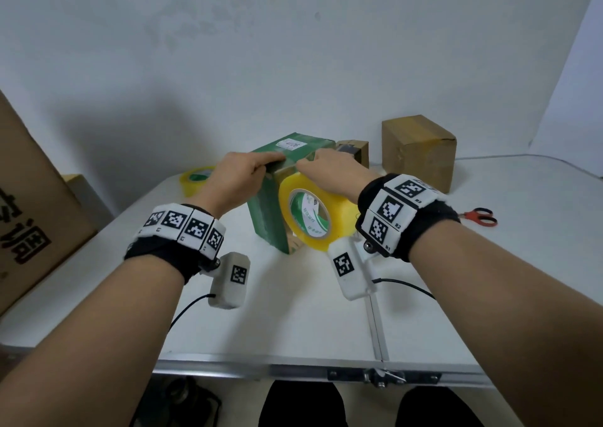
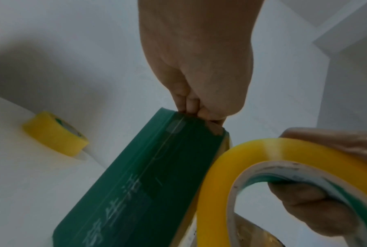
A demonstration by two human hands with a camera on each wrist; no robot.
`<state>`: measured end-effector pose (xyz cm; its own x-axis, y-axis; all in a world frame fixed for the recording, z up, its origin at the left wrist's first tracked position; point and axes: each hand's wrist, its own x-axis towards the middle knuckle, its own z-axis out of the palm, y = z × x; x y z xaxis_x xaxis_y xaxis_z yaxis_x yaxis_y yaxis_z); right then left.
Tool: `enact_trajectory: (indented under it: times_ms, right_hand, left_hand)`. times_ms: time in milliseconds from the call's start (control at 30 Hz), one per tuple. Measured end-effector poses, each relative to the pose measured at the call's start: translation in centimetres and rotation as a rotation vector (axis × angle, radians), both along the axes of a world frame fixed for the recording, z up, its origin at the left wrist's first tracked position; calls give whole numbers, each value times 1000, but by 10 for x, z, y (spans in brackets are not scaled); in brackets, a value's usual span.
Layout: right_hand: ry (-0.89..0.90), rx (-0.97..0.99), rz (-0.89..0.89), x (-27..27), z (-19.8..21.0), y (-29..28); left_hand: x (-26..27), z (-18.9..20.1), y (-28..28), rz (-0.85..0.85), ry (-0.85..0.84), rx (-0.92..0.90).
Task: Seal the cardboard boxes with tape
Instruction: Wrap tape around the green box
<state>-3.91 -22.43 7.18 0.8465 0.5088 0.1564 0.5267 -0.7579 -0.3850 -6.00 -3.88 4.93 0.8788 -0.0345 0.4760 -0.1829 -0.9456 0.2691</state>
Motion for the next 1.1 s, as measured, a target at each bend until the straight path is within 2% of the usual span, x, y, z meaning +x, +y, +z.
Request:
enact_trajectory:
  times_ms: [133,267,367,433,500,600,667,833,933,1100]
  right_hand:
    - [92,160,-78,9,-3,0]
    - [148,211,-115,12,-6,-3]
    - [127,147,-51,12,-12,-1]
    - [248,275,-68,17,-18,-2]
    - [333,410,-53,18,-24,-8]
    - [568,673,16,17,-36,-24]
    - [641,738,65,15,-47,-32]
    - [474,797,74,8,-41,-30]
    - [349,785,123,5,-25,-27]
    - [349,860,169,12,11,-13]
  left_hand:
    - [3,8,2,6,143,72]
    - [11,-9,18,-18,311,33]
    - [11,-24,22,-57,267,-182]
    - [9,-29,15,-86,211,-300]
    - [9,-31,9,-93,157,-336]
    - [12,-32,9,-91,161,-380]
    - [13,-32,9,-93,163,-411]
    - [14,-27,8,-60,43,-462]
    - [15,-16,11,2,111,-592]
    - [15,-4,16,102,206,-803]
